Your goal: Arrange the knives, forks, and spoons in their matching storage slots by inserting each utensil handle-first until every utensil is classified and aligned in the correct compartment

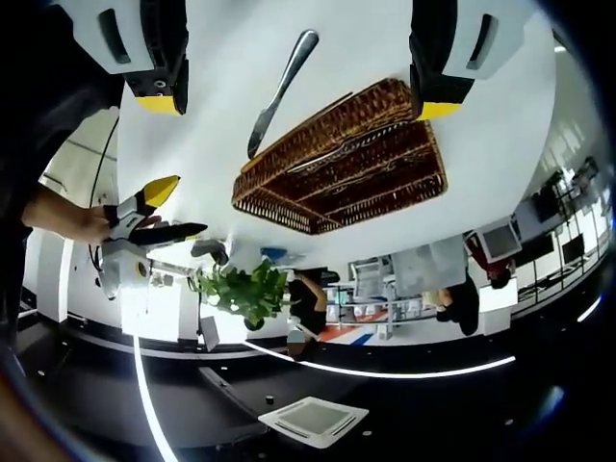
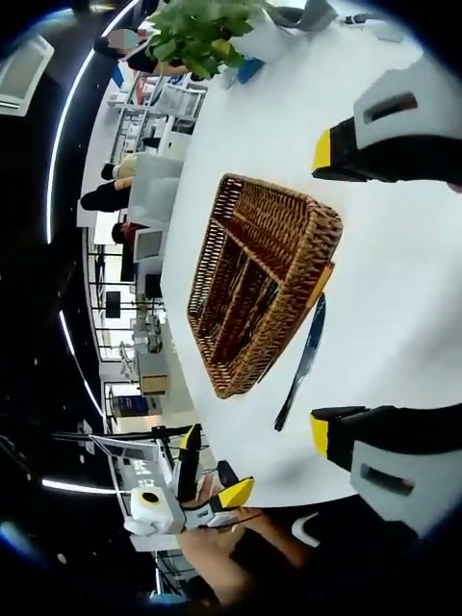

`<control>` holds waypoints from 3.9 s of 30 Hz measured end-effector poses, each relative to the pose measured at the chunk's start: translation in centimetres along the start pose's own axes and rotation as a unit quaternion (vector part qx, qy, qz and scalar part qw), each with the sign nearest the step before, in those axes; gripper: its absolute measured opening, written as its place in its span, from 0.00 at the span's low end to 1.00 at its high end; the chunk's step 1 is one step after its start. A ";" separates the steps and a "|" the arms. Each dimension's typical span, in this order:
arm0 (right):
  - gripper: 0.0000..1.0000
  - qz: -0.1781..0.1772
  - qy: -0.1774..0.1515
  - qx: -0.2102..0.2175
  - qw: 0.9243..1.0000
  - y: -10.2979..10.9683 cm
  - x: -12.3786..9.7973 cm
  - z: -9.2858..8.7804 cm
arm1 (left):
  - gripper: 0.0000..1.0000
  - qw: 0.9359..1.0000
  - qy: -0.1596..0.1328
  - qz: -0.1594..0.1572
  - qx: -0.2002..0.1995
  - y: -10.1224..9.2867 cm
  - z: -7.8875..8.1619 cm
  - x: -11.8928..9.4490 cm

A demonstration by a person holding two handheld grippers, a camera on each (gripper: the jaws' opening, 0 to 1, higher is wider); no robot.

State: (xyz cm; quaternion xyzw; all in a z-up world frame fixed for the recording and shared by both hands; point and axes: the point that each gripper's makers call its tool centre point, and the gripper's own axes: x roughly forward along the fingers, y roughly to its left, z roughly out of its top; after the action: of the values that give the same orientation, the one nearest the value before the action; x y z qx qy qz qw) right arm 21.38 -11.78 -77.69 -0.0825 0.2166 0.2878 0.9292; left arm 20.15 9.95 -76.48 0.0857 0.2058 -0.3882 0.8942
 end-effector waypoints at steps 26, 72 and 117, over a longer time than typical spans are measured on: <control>0.67 0.125 0.084 -0.179 0.972 3.5 2.4 -0.4 | 0.96 0.999 0.030 -0.027 0.009 -1.2 -1.3 0.3; 0.24 0.310 0.246 -0.401 0.826 5.6 9.2 -4.5 | 0.98 0.999 0.032 -0.012 0.000 -1.1 -1.7 -0.8; 0.11 0.335 0.324 -0.359 0.809 6.2 10.8 -5.6 | 0.94 0.997 0.070 -0.035 0.001 -2.2 -3.8 0.3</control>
State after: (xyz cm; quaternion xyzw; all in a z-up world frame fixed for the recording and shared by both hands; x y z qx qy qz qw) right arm 23.86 -2.84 -87.74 -0.4209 0.4003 0.5953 0.5551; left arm 17.61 9.48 -80.04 0.1065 0.2700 -0.4126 0.8635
